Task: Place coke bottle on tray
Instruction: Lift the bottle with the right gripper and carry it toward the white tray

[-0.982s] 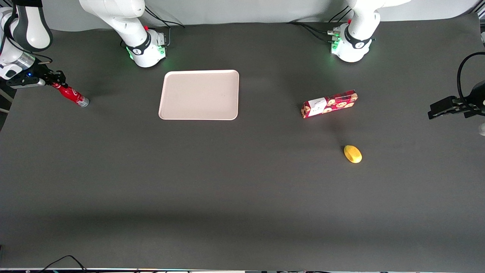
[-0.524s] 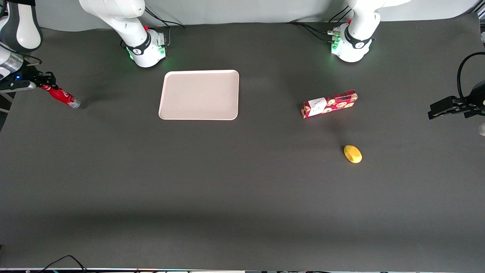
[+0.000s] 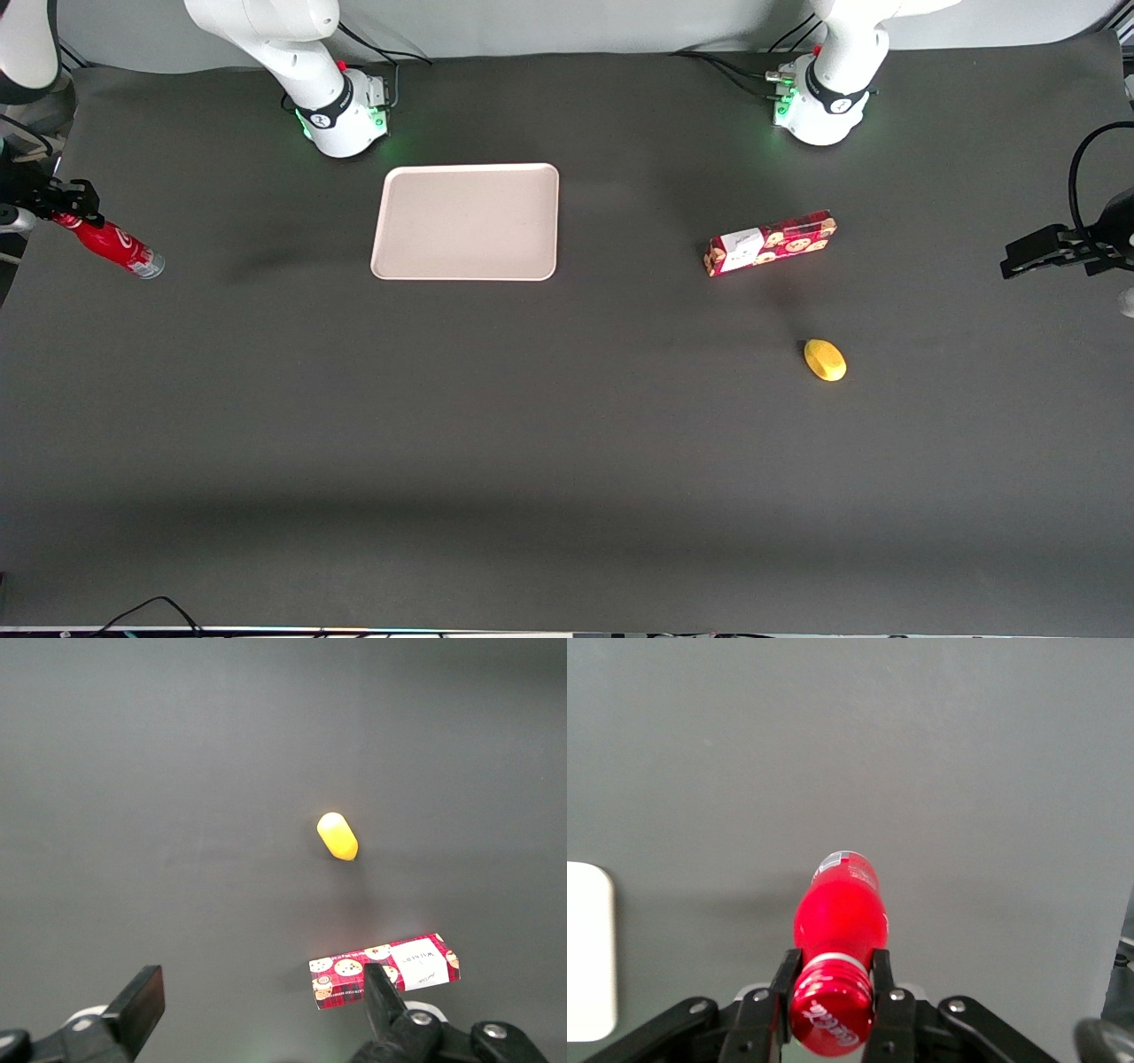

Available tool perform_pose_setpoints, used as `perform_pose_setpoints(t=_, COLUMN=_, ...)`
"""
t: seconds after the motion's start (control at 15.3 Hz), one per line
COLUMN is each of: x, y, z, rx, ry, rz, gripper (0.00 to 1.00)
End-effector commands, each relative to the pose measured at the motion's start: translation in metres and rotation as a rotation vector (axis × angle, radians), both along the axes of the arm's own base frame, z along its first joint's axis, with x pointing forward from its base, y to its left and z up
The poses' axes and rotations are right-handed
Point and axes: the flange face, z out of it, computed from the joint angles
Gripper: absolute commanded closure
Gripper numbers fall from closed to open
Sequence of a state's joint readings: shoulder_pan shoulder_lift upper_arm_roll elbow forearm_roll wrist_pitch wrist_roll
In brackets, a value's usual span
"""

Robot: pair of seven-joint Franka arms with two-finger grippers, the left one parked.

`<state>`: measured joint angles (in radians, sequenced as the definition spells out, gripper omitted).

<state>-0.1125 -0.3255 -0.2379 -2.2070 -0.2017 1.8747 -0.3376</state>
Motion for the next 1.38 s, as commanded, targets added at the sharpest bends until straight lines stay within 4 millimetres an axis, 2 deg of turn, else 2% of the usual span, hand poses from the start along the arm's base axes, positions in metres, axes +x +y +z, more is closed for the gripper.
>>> perform_pose_setpoints(t=0.0, x=0.031, y=0.082, z=0.041, rx=-0.004, ry=0.006, rz=-0.085, gripper=1.00)
perform_pose_setpoints(t=0.26, x=0.036, y=0.196, z=0.067, rx=0.049, ry=0.018, rz=-0.187, gripper=1.00)
perform_pose_setpoints(t=0.46, x=0.022, y=0.284, z=0.077, rx=0.074, ry=0.049, rz=-0.252, gripper=1.00)
perform_pose_setpoints(t=0.52, x=0.016, y=0.310, z=0.075, rx=0.069, ry=0.055, rz=-0.261, gripper=1.00)
perform_pose_setpoints(t=0.65, x=0.005, y=0.349, z=0.058, rx=0.063, ry=0.089, rz=-0.242, gripper=1.00)
perform_pose_setpoints(t=0.79, x=-0.008, y=0.376, z=0.022, rx=0.058, ry=0.135, rz=-0.209, gripper=1.00)
perform_pose_setpoints(t=1.05, x=-0.032, y=0.407, z=-0.036, rx=0.041, ry=0.142, rz=-0.201, gripper=1.00)
perform_pose_setpoints(t=1.31, x=-0.049, y=0.398, z=-0.101, rx=0.001, ry=0.151, rz=-0.190, gripper=1.00)
